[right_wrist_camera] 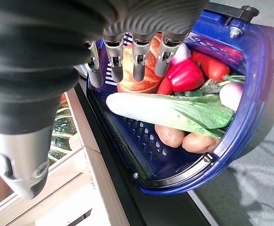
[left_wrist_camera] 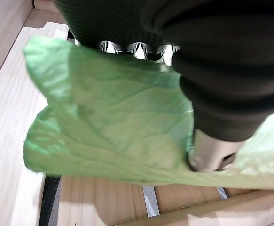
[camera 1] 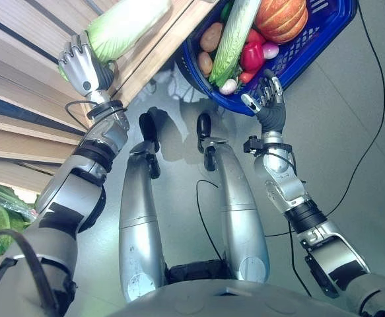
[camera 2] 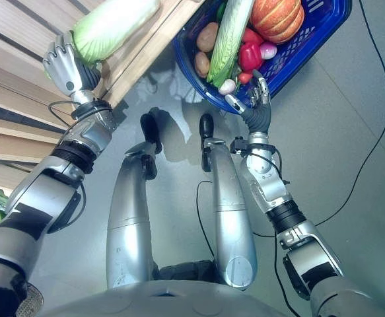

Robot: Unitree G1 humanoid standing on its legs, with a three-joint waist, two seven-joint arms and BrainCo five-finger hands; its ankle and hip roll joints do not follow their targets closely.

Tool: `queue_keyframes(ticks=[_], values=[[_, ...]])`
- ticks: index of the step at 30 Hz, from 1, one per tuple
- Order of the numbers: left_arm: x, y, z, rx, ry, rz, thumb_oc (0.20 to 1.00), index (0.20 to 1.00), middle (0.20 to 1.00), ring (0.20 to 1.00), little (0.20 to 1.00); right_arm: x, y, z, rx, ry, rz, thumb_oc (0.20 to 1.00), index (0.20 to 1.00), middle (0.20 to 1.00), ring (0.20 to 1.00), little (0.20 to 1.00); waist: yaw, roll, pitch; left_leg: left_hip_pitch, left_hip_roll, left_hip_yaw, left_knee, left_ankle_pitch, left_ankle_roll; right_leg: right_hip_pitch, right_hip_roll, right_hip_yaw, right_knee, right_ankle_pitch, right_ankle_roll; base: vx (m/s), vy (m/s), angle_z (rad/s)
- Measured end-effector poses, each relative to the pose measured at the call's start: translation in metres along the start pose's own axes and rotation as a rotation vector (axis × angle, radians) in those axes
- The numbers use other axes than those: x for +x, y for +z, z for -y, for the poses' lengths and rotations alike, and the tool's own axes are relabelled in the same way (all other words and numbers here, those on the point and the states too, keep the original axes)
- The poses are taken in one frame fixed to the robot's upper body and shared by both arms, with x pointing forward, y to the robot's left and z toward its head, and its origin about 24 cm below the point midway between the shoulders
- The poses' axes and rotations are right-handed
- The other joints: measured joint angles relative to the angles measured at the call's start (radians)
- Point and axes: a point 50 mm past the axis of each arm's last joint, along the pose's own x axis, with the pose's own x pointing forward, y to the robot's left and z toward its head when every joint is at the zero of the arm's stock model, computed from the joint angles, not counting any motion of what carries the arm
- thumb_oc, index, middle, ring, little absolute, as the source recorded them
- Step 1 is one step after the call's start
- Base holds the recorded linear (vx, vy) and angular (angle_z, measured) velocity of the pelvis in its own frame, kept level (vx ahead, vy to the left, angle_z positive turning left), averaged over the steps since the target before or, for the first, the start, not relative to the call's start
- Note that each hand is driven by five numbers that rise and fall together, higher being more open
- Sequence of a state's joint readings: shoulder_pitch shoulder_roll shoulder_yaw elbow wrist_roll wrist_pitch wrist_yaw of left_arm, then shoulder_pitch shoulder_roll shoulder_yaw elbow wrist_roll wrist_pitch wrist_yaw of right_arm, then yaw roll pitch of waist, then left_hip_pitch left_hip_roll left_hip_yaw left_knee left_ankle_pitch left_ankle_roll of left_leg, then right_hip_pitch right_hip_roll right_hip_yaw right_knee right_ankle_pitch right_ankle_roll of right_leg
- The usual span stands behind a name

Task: Pick up fruits and vegetables into the basket

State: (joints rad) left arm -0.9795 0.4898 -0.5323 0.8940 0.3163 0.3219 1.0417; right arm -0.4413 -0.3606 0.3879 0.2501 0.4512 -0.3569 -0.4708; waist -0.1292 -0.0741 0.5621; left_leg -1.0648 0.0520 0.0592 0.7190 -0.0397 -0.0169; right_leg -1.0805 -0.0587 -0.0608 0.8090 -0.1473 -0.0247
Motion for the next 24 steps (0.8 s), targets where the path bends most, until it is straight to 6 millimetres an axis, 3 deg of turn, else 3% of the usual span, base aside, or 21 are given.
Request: queue_keyframes(ticks=[9, 15, 17, 19, 24], values=[[-0.007, -0.015, -0.004, -0.072, 0.039, 0.063, 0.2, 0.2, 0.2, 0.2, 0.2, -0.01, -0.005, -0.002, 0.024, 0.029, -0.023, 1.0, 1.0, 1.0, 1.0, 1.0, -0.005, -0.005, 0.002, 0.145, -0.002, 0.009, -0.059, 0.0, -0.005, 0.137, -0.001, 0.004, -0.042, -0.006, 0.002, 0.01, -0.015, 0.01], [-0.037, -0.04, -0.016, -0.176, 0.119, 0.124, 0.2, 0.2, 0.2, 0.2, 0.2, -0.034, -0.02, 0.002, 0.049, 0.028, -0.089, 1.0, 1.0, 1.0, 1.0, 1.0, 0.03, -0.004, 0.002, 0.413, -0.015, -0.008, -0.289, 0.067, -0.041, 0.374, 0.002, -0.013, -0.195, -0.001, 0.002, 0.03, -0.041, 0.09], [-0.044, -0.045, -0.019, -0.198, 0.133, 0.135, 0.2, 0.2, 0.2, 0.2, 0.2, -0.036, -0.021, 0.002, 0.05, 0.031, -0.094, 1.0, 1.0, 1.0, 1.0, 1.0, 0.044, -0.003, 0.002, 0.477, -0.017, -0.015, -0.352, 0.085, -0.049, 0.426, 0.005, -0.021, -0.234, 0.001, 0.001, 0.03, -0.023, 0.09], [-0.055, -0.052, -0.023, -0.225, 0.129, 0.147, 0.2, 0.2, 0.2, 0.2, 0.2, -0.038, -0.021, 0.002, 0.056, 0.038, -0.094, 1.0, 1.0, 1.0, 1.0, 1.0, 0.052, 0.001, 0.004, 0.56, -0.015, -0.028, -0.434, 0.117, -0.047, 0.508, 0.013, -0.036, -0.294, 0.02, -0.027, 0.03, -0.026, 0.11], [-0.079, -0.057, -0.031, -0.298, 0.081, 0.212, 0.2, 0.2, 0.2, 0.2, 0.2, -0.037, -0.012, 0.006, 0.076, 0.051, -0.05, 1.0, 1.0, 1.0, 1.0, 1.0, 0.089, 0.016, 0.004, 0.745, -0.009, -0.041, -0.553, 0.129, -0.051, 0.696, 0.024, -0.061, -0.406, 0.022, -0.029, 0.09, -0.017, 0.08]])
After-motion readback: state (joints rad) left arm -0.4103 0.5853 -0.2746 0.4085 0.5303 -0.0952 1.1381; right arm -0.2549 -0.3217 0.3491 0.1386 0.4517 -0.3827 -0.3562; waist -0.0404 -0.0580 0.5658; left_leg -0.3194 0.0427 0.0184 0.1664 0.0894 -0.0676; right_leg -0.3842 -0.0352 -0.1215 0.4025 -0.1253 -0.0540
